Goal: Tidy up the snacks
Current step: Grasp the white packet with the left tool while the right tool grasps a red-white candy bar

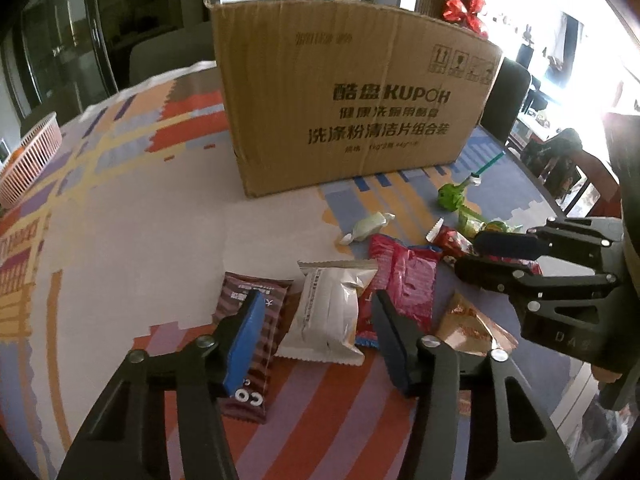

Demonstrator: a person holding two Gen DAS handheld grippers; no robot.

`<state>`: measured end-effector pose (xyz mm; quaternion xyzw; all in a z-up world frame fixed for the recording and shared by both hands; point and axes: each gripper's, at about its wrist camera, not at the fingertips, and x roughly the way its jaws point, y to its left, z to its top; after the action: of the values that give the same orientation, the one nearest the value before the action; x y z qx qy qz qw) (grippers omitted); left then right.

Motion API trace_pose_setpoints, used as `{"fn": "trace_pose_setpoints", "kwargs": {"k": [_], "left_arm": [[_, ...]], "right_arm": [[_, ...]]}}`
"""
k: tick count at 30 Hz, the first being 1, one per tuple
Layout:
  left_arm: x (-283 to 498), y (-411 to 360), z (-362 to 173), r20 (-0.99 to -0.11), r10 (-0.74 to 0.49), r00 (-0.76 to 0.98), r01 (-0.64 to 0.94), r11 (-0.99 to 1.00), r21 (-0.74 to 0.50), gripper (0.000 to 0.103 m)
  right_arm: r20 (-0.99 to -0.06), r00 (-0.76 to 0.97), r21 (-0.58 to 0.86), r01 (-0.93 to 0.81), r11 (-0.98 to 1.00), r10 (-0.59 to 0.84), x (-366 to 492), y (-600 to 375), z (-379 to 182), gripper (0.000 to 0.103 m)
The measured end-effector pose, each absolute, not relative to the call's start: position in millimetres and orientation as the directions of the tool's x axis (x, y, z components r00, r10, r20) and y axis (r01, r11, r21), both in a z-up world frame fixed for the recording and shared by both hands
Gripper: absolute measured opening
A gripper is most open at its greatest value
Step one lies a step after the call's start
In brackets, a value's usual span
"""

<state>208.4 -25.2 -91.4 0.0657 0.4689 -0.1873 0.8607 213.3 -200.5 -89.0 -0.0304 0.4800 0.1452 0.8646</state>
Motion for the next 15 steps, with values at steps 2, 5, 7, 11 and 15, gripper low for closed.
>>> {"fn": "trace_pose_setpoints", "kwargs": {"k": [2, 5, 7, 11, 15], "left_arm": [[211.9, -25.9, -93.8, -0.834, -0.269, 0.482, 0.381, 0.921, -0.077, 0.050], [217.2, -26.8, -97.7, -0.838, -0.286, 0.465, 0.384, 0.918, -0.100, 0.046], [218.9, -28.2, -100.1, -0.841, -0.291, 0.455, 0.384, 0.917, -0.110, 0.043], [222.5, -30.3, -105.2, -0.848, -0.299, 0.437, 0.381, 0.916, -0.127, 0.041], [226.8, -30.3, -109.9, -0.853, -0.307, 0.422, 0.372, 0.917, -0.147, 0.038]], "right_arm": [[-0.842, 0.491, 0.093, -0.280, 0.956, 0.226, 216.0, -200.3, -91.7, 0.029], [-0.841, 0.495, 0.088, -0.277, 0.957, 0.221, 219.8, -199.6, -91.9, 0.029], [-0.840, 0.495, 0.088, -0.275, 0.957, 0.220, 222.7, -199.5, -92.8, 0.029], [-0.844, 0.491, 0.087, -0.271, 0.959, 0.216, 227.0, -201.1, -95.6, 0.027], [-0.856, 0.466, 0.104, -0.265, 0.959, 0.222, 232.3, -202.6, -103.4, 0.025]]}}
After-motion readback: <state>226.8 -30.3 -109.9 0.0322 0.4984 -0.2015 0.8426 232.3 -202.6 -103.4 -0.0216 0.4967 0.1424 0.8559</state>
